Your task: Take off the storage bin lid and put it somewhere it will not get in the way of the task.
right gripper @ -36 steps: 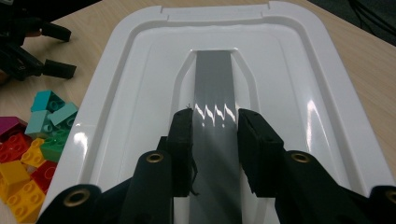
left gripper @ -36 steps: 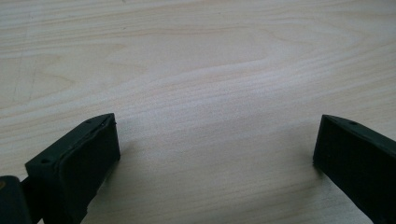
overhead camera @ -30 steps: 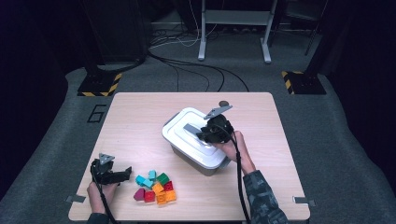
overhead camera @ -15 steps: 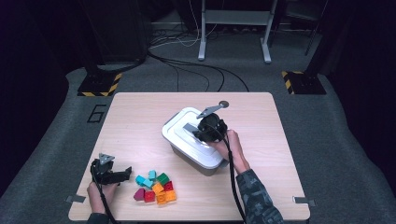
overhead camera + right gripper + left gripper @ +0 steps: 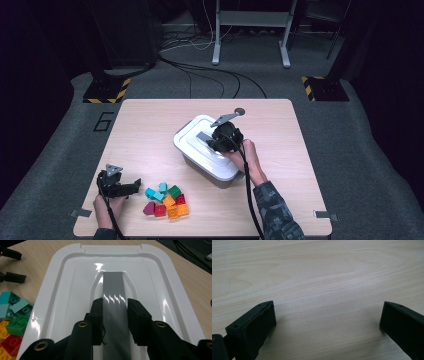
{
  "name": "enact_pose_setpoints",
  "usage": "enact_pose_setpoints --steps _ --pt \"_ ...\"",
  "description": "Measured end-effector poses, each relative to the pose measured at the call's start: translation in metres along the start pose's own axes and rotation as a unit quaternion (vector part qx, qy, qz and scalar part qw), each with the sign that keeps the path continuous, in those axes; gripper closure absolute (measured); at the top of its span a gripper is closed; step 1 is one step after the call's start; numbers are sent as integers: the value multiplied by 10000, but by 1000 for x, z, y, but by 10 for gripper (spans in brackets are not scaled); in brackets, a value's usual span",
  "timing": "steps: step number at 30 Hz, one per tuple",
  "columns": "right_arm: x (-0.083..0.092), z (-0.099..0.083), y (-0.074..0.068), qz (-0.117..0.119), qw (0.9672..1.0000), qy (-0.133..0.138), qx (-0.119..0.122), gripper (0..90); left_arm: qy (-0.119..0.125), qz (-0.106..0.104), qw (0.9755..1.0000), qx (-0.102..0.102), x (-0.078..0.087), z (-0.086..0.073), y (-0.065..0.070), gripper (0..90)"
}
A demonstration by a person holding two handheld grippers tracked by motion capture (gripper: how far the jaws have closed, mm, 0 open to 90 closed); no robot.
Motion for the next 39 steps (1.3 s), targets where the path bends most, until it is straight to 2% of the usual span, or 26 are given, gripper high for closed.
enact_pose_setpoints --steps 2,3,5,8,10,18,21,27,28,29,33,34,39 --pt "2 1 0 -19 10000 13 -15 666 0 0 10000 1 0 0 0 2" --pt "4 2 -1 -20 9999 39 -98 666 1 -1 10000 2 0 0 0 2" --pt "6 4 0 -52 10000 71 -31 666 0 -1 10000 0 0 0 0 2" --pt "12 8 1 -74 9998 138 -109 666 1 -1 10000 2 0 0 0 2" --pt "15 9 3 -87 9998 143 -75 666 -1 -1 10000 0 0 0 0 2" --pt "26 13 10 -200 9992 243 -264 666 -1 -1 10000 0 0 0 0 2" --pt "29 12 12 -246 9991 250 -258 665 -1 -1 10000 -1 0 0 0 2" --pt "38 10 20 -372 9982 249 -405 665 -1 0 10000 0 0 0 0 2" --pt "39 10 23 -385 9983 285 -326 665 -2 -1 10000 -1 0 0 0 2" --pt "40 10 23 -406 9979 270 -414 665 -3 0 10000 1 0 0 0 2" --pt "43 7 29 -474 9975 285 -444 665 -1 -2 10000 1 0 0 0 2" --pt "46 5 31 -502 9969 300 -527 665 -3 -2 10000 3 0 0 0 2" --pt "52 1 39 -611 9957 306 -630 665 0 -1 10000 1 0 0 0 2"
Point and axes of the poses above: each handheld gripper's, and its own axes: x roughly backward along the jaws, z roughly out of its top, y roughly to its right, the point moved 5 cm from there along -x, roughly forward along the jaws, and after that the axes turned 3 degrees about -z, right-handed, at the moved point
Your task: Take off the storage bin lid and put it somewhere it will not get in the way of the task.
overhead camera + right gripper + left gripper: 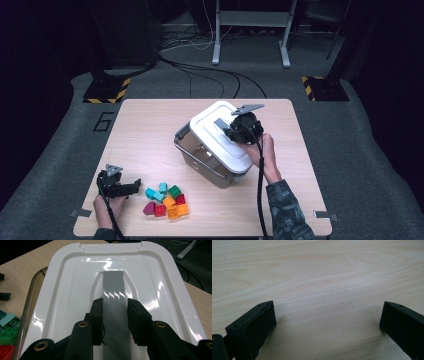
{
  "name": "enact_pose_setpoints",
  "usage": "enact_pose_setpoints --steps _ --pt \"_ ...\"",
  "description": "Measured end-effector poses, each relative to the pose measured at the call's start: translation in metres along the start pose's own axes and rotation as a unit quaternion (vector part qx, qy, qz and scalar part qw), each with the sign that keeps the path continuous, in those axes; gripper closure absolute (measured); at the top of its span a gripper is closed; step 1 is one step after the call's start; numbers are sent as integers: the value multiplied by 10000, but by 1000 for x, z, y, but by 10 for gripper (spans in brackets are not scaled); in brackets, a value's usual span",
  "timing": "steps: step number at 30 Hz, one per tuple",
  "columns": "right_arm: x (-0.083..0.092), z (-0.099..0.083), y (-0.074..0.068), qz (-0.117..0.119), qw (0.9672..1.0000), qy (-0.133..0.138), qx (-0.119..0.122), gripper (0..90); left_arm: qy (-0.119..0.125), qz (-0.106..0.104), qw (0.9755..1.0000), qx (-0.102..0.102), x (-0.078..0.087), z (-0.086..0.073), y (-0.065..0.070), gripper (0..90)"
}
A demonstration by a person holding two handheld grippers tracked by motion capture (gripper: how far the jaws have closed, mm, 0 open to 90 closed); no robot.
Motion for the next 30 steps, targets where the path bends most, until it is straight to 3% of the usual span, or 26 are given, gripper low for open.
enact_pose_setpoints --steps 18,30 --pt "14 -13 35 -390 9987 68 -335 665 1 0 10000 -1 0 0 0 2" --pt "23 -27 60 -658 9954 98 -685 665 -1 1 10000 0 0 0 0 2"
Point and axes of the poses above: each handheld gripper's, and its own axes: x roughly backward along the jaws, z roughly out of its top, y roughly to its right, the point moved 5 cm from there along -x, roughly forward along the jaws, and after that the axes turned 3 degrees about -z, right-handed, at the moved point
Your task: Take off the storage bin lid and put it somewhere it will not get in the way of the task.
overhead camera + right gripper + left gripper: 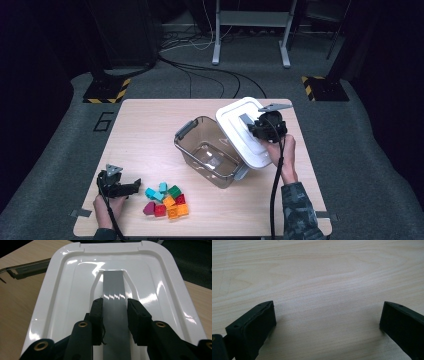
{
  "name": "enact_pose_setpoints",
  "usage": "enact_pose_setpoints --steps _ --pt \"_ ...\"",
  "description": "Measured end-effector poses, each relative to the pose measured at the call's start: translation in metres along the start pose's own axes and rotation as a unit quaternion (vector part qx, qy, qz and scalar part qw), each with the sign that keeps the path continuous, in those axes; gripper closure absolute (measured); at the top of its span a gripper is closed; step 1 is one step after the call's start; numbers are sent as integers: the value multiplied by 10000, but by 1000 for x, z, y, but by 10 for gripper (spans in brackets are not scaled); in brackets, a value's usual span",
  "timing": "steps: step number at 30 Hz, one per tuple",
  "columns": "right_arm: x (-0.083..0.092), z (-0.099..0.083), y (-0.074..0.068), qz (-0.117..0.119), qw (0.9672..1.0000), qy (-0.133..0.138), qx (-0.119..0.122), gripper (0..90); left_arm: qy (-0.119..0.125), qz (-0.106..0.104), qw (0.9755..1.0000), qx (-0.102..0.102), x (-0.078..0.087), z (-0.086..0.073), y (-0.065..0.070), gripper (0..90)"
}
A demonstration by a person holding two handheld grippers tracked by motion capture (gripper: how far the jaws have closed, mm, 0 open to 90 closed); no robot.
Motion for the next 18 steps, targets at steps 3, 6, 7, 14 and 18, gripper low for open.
enact_pose_setpoints --steps 3,6,7,14,18 --pt "1 -1 4 -42 10000 26 -36 665 1 -1 10000 -1 0 0 0 2" --pt "5 -3 14 -144 9997 43 -181 665 -1 -2 10000 2 0 0 0 2" --pt "5 -3 14 -144 9997 43 -181 665 -1 -2 10000 2 0 0 0 2" --pt "10 -8 31 -339 9987 102 -370 665 1 -1 10000 0 0 0 0 2" --pt "10 -12 40 -473 9977 79 -478 665 -2 0 10000 -1 0 0 0 2"
Point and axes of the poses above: each handheld gripper's, and its own axes: x roughly backward along the jaws, z roughly out of its top, y roughly to its right, the point moved 5 cm from there along -x, roughly forward along the jaws, and after that the axes turned 3 degrees about -z, right-handed, at the moved point
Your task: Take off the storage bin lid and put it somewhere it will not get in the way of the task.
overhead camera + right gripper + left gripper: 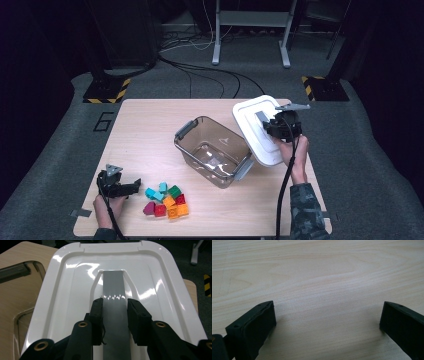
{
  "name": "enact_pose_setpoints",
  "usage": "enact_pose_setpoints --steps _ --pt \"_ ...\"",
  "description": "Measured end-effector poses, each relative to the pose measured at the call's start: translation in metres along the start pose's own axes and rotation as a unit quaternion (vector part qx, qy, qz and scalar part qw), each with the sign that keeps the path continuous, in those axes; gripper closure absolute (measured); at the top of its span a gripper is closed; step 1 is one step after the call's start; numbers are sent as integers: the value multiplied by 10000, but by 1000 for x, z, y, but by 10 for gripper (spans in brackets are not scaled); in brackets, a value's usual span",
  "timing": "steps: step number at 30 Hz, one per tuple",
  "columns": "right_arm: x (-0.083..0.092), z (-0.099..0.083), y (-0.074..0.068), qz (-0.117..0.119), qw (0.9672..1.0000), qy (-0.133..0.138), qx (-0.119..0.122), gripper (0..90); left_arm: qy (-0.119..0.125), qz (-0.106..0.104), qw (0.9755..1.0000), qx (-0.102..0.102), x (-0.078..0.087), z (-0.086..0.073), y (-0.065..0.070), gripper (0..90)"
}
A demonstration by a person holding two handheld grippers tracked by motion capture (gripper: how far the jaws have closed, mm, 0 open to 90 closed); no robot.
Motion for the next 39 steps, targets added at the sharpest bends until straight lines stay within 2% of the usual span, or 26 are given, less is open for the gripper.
enact_pose_setpoints --steps 9,18,29,39 --pt "-7 -11 17 -343 9987 -82 -377 665 2 0 10000 1 0 0 0 2" --pt "-15 -22 28 -616 9962 -172 -590 664 2 0 10000 0 0 0 0 2" --pt "-30 -38 36 -672 9937 -336 -837 664 3 -6 10000 2 0 0 0 3" --pt "-47 -58 47 -747 9893 -499 -1147 663 6 0 10000 1 0 0 0 3"
Point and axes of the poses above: each handheld gripper's, and its own axes: x roughly backward along the jaws, z roughly out of its top, y roughly to its right, the point moved 5 cm from there along -x, roughly forward along the jaws, and after that the axes turned 3 degrees about -z, right-handed, at the moved point
